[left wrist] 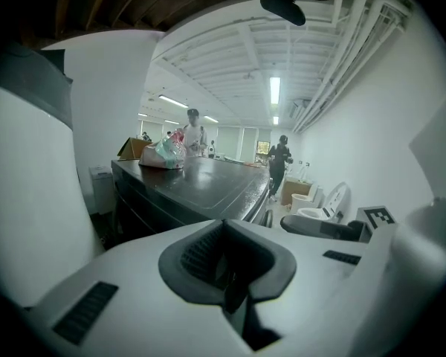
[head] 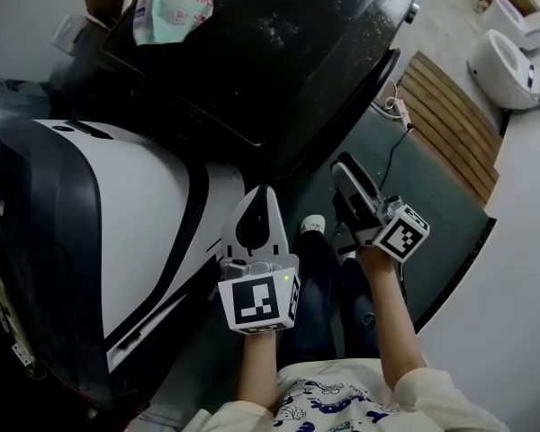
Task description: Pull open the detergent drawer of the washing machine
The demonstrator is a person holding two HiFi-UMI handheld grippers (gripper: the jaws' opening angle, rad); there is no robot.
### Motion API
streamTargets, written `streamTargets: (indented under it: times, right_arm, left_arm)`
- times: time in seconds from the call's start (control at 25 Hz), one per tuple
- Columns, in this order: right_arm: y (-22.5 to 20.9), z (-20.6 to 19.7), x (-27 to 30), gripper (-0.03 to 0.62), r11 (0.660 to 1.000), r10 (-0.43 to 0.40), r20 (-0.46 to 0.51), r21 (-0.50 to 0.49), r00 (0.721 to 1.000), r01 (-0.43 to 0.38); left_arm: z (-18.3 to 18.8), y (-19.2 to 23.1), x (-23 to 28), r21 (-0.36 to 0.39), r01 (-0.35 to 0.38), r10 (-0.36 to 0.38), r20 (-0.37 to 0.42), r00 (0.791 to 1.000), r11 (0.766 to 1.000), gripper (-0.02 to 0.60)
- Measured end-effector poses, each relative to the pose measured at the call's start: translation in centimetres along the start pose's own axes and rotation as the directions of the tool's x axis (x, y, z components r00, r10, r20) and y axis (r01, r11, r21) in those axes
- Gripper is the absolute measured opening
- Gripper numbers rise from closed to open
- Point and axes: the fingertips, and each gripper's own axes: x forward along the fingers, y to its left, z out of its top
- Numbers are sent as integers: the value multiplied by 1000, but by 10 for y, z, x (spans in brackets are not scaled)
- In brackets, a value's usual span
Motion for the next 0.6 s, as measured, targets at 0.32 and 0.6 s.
streamTargets:
  times: [0.32,0.6]
  right_arm:
    - [-24,-12,16,253,995,53,0,89,999,-53]
    - [-40,-18,27,258,987,83,2,138,997,-82]
  left_arm:
    - [-21,-2,12,-23,15,-15,-28,999,1000,14]
    - [-36,-3,15,-31,23,-24,-51,998,999,14]
